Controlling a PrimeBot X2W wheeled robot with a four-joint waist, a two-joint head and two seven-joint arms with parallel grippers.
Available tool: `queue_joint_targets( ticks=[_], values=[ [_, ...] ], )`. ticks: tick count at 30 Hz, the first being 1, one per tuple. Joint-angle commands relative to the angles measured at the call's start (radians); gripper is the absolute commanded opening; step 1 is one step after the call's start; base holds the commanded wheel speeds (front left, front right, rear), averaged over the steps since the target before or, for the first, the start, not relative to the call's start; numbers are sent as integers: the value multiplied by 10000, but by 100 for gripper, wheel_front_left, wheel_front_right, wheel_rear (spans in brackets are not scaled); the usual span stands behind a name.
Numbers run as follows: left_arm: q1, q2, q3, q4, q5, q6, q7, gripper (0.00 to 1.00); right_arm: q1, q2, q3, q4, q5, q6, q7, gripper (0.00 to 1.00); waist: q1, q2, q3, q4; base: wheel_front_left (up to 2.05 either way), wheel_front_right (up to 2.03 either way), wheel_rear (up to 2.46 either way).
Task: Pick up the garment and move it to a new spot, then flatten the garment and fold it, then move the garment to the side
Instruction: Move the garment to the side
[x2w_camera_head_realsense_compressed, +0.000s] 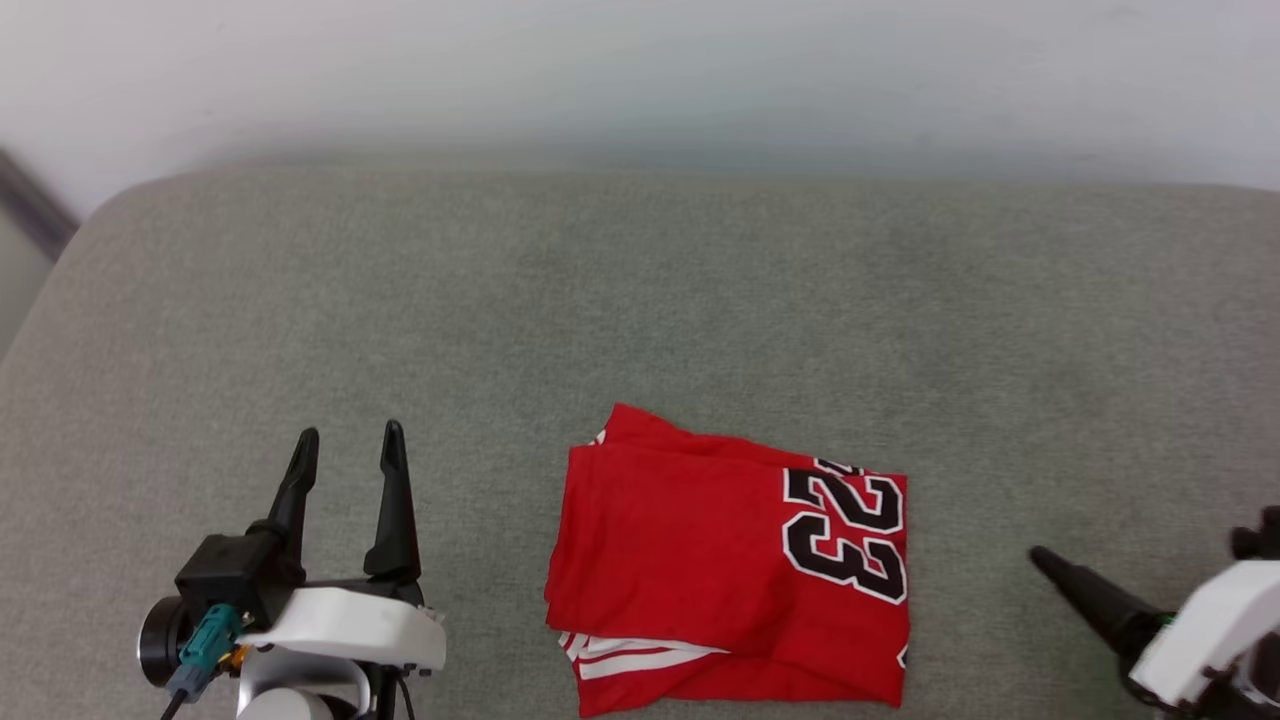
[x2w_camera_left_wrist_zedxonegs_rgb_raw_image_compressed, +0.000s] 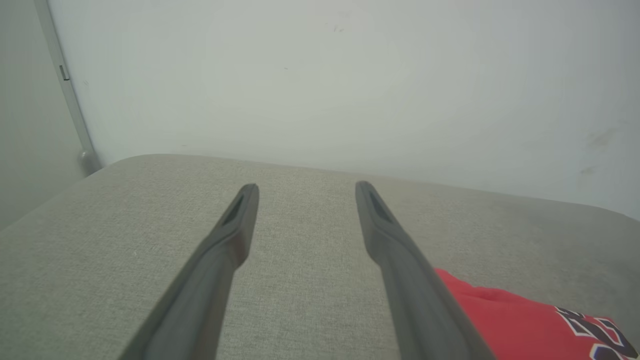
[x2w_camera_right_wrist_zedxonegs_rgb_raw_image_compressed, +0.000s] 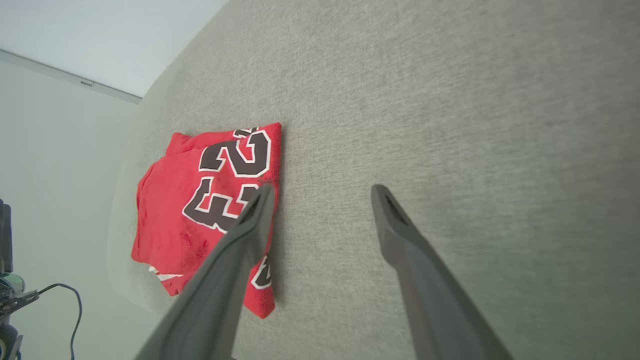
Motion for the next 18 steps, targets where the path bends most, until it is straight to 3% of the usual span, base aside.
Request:
queue_joint_targets(
  ticks=[1,8,12,13,14,18],
  values=[
    [-187,-43,9,-29,75,-59,-46,100,-169,143,70,113,288,-4,115,100,0,0,317,255,0,0,0],
    [-664,-258,-57,138,278,-324,-37,100,-908,1160,1071,1445,2419,-3,871,100,0,0,826,628,0,0,0],
    [-825,-336,-113,256,343,-445,-37,100,-1306,1336,1353,2210,3236,-3,964,96,0,0,938,774,0,0,0],
    [-847,-343,-131,301,358,-480,-37,100,-1405,1371,1430,2284,3432,-3,940,35,0,0,954,790,0,0,0],
    [-842,-359,-152,335,362,-490,-37,100,-1462,1365,1529,2317,3536,-3,895,0,0,0,957,806,0,0,0],
    [-859,-405,-162,459,402,-552,-37,100,-1610,1097,1904,2147,3707,-3,545,0,0,0,882,819,0,0,0]
  ],
)
